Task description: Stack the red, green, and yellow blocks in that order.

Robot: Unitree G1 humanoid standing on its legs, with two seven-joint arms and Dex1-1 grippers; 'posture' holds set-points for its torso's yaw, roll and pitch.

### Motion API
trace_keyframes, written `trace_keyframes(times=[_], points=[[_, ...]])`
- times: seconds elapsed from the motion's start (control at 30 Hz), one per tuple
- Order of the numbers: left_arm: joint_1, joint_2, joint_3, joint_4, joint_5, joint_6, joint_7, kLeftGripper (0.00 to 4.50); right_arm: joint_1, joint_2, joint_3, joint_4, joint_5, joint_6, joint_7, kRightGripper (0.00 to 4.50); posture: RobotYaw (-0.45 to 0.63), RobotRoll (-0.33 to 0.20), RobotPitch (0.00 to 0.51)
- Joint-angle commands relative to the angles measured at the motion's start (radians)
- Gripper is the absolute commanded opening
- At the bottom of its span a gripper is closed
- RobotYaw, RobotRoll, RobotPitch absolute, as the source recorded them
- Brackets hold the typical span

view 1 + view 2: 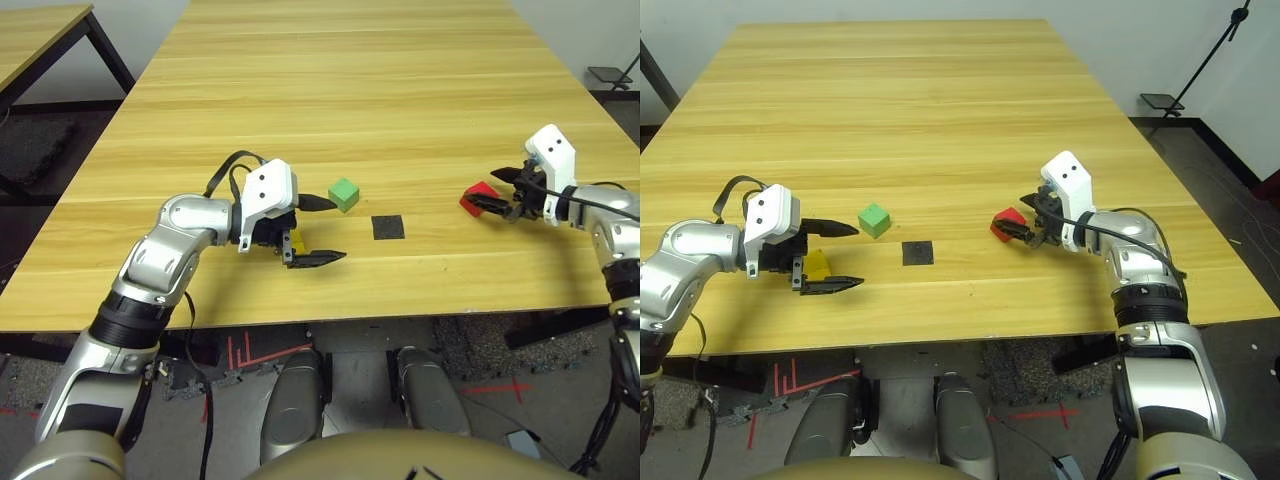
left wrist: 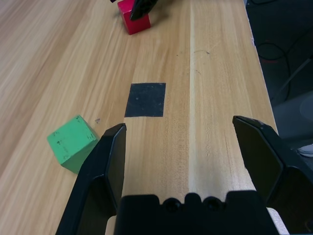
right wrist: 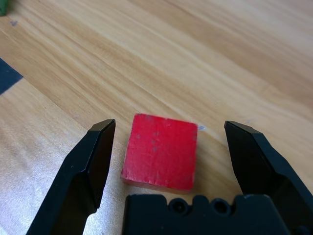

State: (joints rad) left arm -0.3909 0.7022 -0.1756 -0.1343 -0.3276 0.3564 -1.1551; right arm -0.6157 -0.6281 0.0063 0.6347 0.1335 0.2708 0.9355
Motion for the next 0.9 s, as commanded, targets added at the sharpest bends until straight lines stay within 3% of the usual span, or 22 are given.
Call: trace_keyframes(times=[0.03,0.27,0.3,0.6,0.73,0.9], points=[[0.020,0.011,0.009,-0.013,0.008,0.003,0.010,4.44,-0.012,0.020,0.013,0.033,-0.021,0.017,-0.023,4.50,0.23,-0.157,0.086],[0.045,0.026,0.035,-0.032,-0.001,0.017,0.030,4.50,-0.042,0.055,0.025,0.060,-0.033,0.016,-0.031,2.15,0.27,-0.146,0.087],[0.047,0.031,0.039,-0.038,-0.001,0.019,0.031,4.50,-0.046,0.056,0.032,0.034,-0.027,0.019,-0.001,2.05,0.28,-0.143,0.085],[0.032,0.058,0.046,-0.051,-0.004,0.045,0.022,4.50,-0.070,0.037,0.219,-0.239,0.002,0.073,0.394,2.06,0.28,-0.149,0.074],[0.023,0.057,0.044,-0.044,0.001,0.046,0.027,4.50,-0.120,0.066,0.280,-0.185,-0.026,0.008,0.458,2.06,0.30,-0.155,0.070],[0.029,0.054,0.049,-0.064,-0.001,0.066,0.050,4.50,-0.219,0.148,0.320,0.029,-0.082,-0.134,0.472,2.06,0.33,-0.158,0.067]])
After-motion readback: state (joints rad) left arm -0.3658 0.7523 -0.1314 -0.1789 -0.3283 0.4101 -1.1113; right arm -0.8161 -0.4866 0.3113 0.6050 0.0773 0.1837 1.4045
